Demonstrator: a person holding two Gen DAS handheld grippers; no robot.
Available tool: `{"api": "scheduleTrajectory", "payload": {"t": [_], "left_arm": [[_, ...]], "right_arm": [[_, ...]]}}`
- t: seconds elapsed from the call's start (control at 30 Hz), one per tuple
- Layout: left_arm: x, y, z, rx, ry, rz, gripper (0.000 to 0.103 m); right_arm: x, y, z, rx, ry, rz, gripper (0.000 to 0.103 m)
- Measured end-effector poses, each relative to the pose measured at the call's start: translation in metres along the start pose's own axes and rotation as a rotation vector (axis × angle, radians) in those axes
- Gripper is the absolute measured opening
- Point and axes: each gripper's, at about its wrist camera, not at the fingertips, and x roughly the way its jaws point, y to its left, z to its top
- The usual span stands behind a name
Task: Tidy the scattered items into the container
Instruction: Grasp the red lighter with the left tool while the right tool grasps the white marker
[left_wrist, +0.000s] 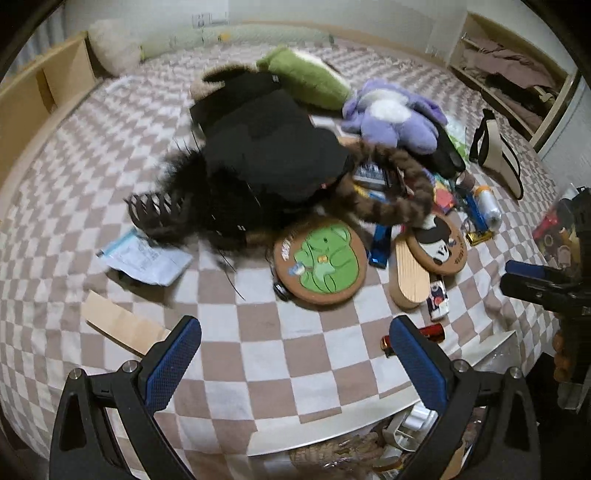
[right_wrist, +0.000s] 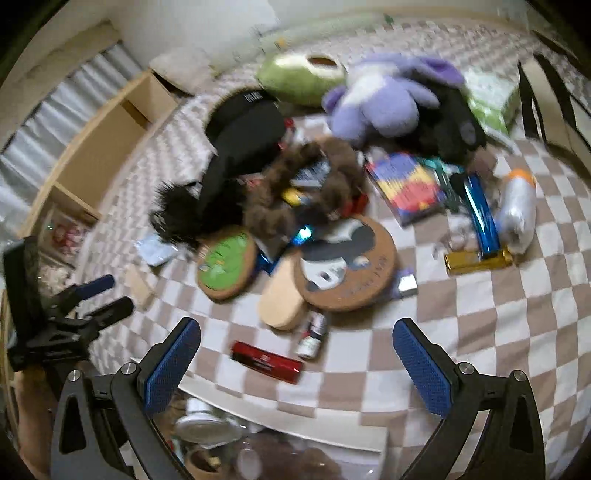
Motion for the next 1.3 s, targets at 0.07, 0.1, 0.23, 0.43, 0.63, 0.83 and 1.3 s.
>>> {"api": "scheduleTrajectory", "payload": {"t": [0.07,0.1,0.23,0.43,0.63,0.83,1.3], "left_arm": [[0.007,-0.001,0.000,-0.001,0.026,-0.017,0.102],[0.010,-0.002,-0.001,0.002,0.036,-0.022,0.102],[0.021,-0.009,-0.002,0.031,0.070,-0.039,0.102],[0.037,-0.021,-0.003,0.072,0.106,-0.065,0.097],[0.050,-0.030,-0.004,0.092,0.146,-0.088,0.094],[0.062,-0.042,-0.005,0.107,0.183,-0.122,0.079],[0.070,-0.058,-0.014,0.161,0.244,-0.146,0.078]], "right_arm": [[0.011,-0.009,0.001,0.044,0.057,0.016,0.103],[0.016,-0.013,0.002,0.066,0.085,0.024,0.103],[0.031,-0.018,0.000,0.095,0.130,0.020,0.103],[0.053,-0.012,-0.003,0.053,0.183,-0.008,0.081],[0.070,-0.015,-0.005,0.035,0.216,-0.022,0.053],[0.080,-0.014,-0.002,0.018,0.220,-0.029,0.029],[0.074,-0.011,-0.020,-0.062,0.316,0.004,0.013]]}}
